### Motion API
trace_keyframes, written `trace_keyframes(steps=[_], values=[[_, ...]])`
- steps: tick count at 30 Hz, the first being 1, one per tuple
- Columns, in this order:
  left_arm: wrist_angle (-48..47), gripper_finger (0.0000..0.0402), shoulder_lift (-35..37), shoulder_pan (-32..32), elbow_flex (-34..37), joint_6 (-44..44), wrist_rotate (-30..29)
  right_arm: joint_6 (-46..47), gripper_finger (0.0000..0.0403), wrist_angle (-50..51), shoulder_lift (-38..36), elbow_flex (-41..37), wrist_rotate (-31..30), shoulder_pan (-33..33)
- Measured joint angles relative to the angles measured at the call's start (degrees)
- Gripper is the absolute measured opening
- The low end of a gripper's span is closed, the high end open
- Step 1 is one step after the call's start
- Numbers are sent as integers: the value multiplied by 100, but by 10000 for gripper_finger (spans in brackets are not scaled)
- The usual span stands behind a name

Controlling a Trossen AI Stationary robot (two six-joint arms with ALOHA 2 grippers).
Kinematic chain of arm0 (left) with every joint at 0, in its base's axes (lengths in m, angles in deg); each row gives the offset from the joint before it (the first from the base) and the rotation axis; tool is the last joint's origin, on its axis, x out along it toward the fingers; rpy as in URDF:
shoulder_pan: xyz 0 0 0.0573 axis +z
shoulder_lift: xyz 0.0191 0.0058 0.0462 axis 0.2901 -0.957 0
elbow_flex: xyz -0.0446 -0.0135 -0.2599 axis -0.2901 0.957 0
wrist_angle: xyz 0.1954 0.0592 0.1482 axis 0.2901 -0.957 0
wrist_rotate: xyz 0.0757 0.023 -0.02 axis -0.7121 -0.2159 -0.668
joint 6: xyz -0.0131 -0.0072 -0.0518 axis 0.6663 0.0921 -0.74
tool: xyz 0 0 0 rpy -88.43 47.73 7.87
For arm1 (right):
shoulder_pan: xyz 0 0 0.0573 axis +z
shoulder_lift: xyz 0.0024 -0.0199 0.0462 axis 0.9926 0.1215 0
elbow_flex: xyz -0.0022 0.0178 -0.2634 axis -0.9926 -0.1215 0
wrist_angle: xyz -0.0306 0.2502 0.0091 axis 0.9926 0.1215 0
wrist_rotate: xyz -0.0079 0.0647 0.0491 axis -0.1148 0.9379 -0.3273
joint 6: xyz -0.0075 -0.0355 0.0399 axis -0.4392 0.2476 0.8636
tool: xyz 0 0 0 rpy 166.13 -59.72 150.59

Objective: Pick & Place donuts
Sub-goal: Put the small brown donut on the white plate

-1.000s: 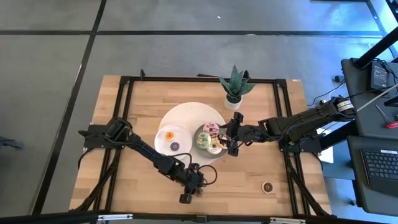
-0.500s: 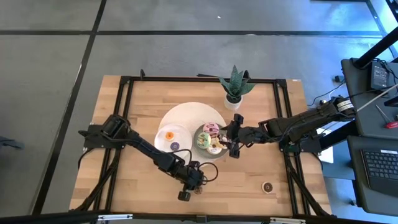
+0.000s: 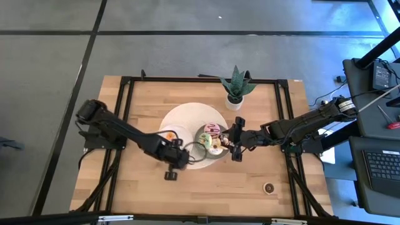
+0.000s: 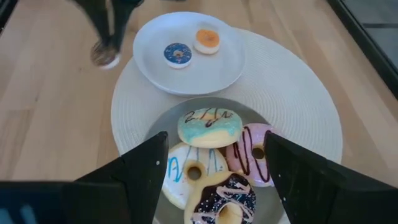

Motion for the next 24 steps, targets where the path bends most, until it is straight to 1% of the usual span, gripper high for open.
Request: trace_keyframes(steps=[2, 6, 9, 11, 14, 18, 21, 24], values=[[117, 30, 339, 51, 454, -245, -46, -1, 266, 1, 0, 0, -1, 0], [359, 29, 994, 94, 1363, -729, -541, -5, 266, -7, 0, 0, -3, -1], [419, 29, 1459, 173, 1844, -1093, -989, -10, 266, -24, 0, 0, -123, -25], [388, 29, 1704, 286, 2056, -1359, -1159, -14, 266, -26, 0, 0, -309, -61], [404, 29, 1959, 464, 2283, -1659, -949, -14, 266, -28, 0, 0, -480, -148], [390, 29, 2029, 610, 2570, -1918, -616, 1, 266, -49, 0, -1, -518, -267], [405, 28, 2031, 643, 2782, -1988, -604, 1, 266, -57, 0, 0, -520, -339], [395, 28, 2029, 694, 2894, -2154, -711, 8, 266, -68, 0, 0, -518, -416]])
